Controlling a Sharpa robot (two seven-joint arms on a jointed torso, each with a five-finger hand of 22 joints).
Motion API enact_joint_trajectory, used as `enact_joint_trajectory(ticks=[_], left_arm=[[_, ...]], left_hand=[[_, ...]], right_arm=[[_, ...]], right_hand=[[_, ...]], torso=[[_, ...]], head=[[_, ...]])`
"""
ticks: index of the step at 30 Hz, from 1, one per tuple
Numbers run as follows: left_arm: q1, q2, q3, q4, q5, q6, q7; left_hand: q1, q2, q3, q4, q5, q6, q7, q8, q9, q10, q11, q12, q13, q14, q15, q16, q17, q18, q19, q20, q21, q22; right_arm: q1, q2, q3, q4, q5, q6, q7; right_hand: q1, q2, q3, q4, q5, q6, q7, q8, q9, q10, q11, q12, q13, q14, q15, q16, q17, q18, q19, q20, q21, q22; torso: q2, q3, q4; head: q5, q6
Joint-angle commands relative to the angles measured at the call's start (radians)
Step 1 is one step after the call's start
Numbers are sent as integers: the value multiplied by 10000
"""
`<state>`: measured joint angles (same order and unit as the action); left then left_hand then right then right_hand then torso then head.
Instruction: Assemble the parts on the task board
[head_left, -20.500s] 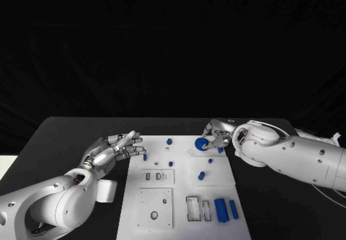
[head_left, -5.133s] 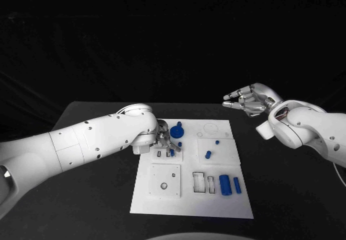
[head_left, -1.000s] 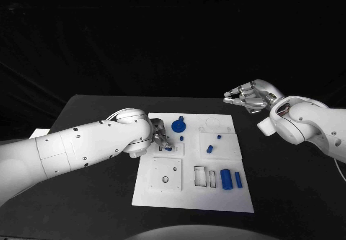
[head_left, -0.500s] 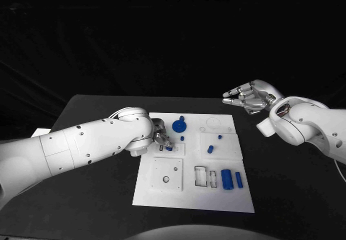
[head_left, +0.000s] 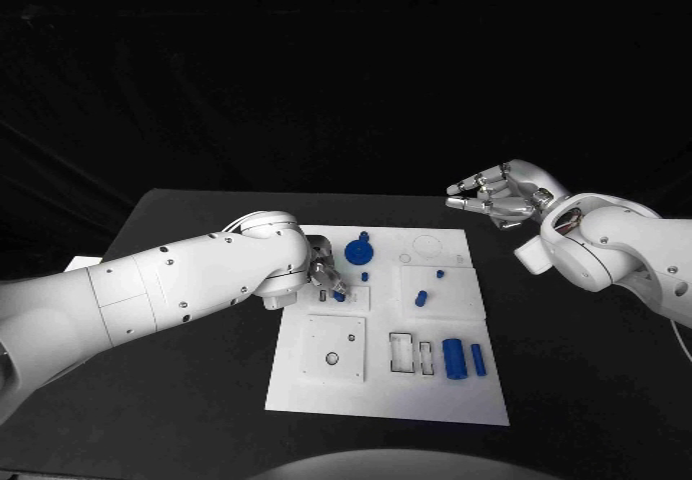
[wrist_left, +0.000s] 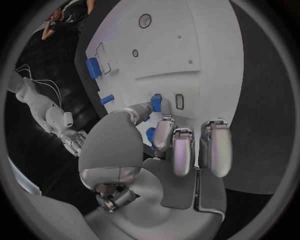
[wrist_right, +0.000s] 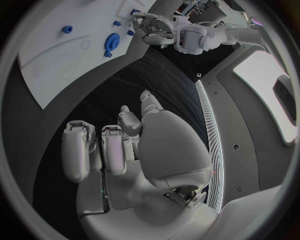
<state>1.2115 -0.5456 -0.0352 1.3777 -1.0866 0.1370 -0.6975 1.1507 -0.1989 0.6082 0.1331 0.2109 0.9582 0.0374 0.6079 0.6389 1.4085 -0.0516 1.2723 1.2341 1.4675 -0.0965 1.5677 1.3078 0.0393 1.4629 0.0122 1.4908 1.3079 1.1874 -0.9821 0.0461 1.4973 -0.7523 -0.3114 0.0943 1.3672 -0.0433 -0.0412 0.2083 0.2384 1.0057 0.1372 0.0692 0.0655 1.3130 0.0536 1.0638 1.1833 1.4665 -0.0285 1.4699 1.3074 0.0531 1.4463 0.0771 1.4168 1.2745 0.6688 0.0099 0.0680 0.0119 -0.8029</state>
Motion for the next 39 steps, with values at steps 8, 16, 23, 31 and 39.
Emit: enact_joint_trajectory(ticks=[8, 16, 23, 31, 39], left_arm=[[-66, 126, -54, -113, 161, 476, -927], [-65, 181, -57, -211, 161, 480, -980], [-65, 206, -59, -277, 161, 484, -1006], [-66, 145, -51, -266, 156, 417, -1001], [-69, -79, 24, -58, 142, 261, -950]], left_hand=[[-329, 141, -223, 165, 66, 418, -245, -105, -76, 137, -21, 167, 157, 1033, -97, 31, 2630, -144, 694, -77, 97, 1534], [-778, 115, -590, 437, 59, 591, -268, -137, -132, 224, -36, 275, 298, 1033, -102, 31, 2630, -156, 714, -80, 132, 1595], [-1197, 77, -1082, 814, 53, 722, -277, -158, -232, 277, -41, 331, 384, 1033, -105, 31, 2630, -168, 731, -84, 163, 1652], [-1398, 121, -2043, 1295, 55, 834, -288, -137, -331, 323, -51, 378, 468, 1033, -110, 31, 2630, -180, 752, -87, 199, 1718], [-1587, 185, -3665, 1535, -95, 833, -282, -101, -419, 308, -45, 325, 457, 1033, -119, 31, 2630, -176, 746, -94, 183, 1712]], right_arm=[[-7, -11, 0, 40, -30, 178, 13], [-7, -8, 0, 21, -3, 207, -10], [-7, -4, 0, -6, 27, 214, -11], [-7, 0, 0, -24, 40, 223, -8], [-9, 75, -3, -125, 62, 240, 31]], right_hand=[[0, 66, -48, -36, 67, -73, 29, 14, 8, -116, -13, -96, -59, 628, 43, -55, 770, 99, -59, 21, -61, -23], [0, 66, -48, -36, 67, -73, 29, 14, 8, -116, -13, -96, -59, 628, 43, -55, 770, 99, -59, 21, -61, -23], [2, 66, -52, -40, 78, -77, 30, 14, 8, -136, -12, -128, -85, 624, 44, -67, 752, 102, -65, 21, -70, -36], [-26, 62, -82, -34, 80, -108, 38, 2, 4, -142, -6, -132, -95, 620, 47, -79, 740, 103, -69, 22, -79, -45], [-40, 69, -92, -28, 83, -124, 41, -4, 2, -153, -3, -151, -113, 615, 49, -93, 719, 110, -82, 24, -97, -76]], torso=[[0, 0, 7], [-3, 1, 8], [0, 0, 5], [0, -5, 10], [3, -9, 2]], head=[[-17, 0], [-42, 4], [-42, 9], [-63, 19], [-141, 39]])
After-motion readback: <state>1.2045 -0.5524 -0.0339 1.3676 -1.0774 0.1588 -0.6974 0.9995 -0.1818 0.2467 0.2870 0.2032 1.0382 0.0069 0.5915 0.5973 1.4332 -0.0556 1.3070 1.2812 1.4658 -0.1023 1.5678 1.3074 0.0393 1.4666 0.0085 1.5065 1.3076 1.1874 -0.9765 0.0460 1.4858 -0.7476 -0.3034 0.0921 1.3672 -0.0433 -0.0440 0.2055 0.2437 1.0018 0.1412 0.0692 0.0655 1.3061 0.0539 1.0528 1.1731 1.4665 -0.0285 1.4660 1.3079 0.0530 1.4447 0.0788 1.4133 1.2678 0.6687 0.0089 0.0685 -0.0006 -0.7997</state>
